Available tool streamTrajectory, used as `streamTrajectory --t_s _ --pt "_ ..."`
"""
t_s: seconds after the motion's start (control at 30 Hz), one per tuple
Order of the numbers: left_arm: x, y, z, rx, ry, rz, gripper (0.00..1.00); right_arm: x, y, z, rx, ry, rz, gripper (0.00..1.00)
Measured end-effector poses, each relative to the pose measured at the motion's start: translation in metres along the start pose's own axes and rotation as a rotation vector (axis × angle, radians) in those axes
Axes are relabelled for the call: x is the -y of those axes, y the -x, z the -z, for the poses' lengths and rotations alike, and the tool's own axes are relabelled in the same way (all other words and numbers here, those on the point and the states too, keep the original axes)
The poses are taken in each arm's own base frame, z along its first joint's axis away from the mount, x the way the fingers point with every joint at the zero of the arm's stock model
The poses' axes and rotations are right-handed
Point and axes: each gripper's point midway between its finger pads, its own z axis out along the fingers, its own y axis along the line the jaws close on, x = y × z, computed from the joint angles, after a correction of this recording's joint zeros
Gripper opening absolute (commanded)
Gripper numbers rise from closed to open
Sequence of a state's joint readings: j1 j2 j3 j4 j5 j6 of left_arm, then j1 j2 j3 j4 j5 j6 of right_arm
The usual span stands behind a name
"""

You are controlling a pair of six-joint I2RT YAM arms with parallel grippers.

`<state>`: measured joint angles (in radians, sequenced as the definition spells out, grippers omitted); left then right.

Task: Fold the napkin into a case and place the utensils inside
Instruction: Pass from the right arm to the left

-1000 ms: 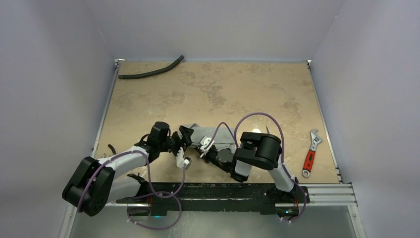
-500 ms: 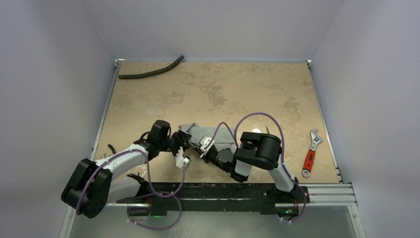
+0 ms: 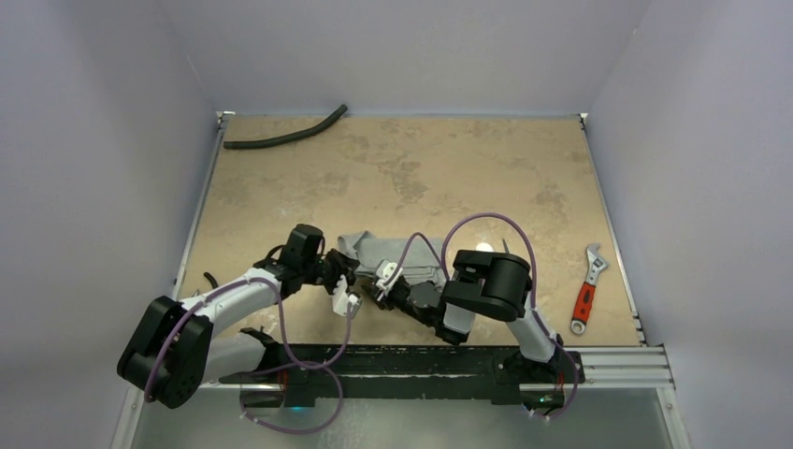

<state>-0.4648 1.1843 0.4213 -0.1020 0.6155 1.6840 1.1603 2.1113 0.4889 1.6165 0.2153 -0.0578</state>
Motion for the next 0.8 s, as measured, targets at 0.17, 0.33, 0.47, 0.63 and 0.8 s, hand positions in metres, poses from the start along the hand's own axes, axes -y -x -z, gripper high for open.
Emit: streamTrajectory --t_s 0.17,0.33,0.47,0.63,0.8 --pt "0.0025 0.0004 0.0001 0.001 -0.010 0.015 0.00 0.0037 0.0009 0.0002 -0.002 -0.014 0.028 0.45" --pt "0.0053 0.0007 0.0000 0.003 -0.018 0.034 0.00 0.0084 0.0018 0.0015 -0.015 -0.032 0.066 0.47" --pt "0.0054 0.0004 -0.0003 0.003 -0.021 0.042 0.00 0.0055 0.0025 0.0023 -0.020 -0.023 0.095 0.51" --pt "0.0055 0.0003 -0.0003 0.002 -0.021 0.049 0.00 0.0013 0.0040 0.0033 -0.017 -0.023 0.131 0.54" --pt "0.0057 0.0002 -0.0003 0.002 -0.021 0.059 0.00 0.0002 0.0067 0.0047 -0.018 -0.033 0.174 0.65"
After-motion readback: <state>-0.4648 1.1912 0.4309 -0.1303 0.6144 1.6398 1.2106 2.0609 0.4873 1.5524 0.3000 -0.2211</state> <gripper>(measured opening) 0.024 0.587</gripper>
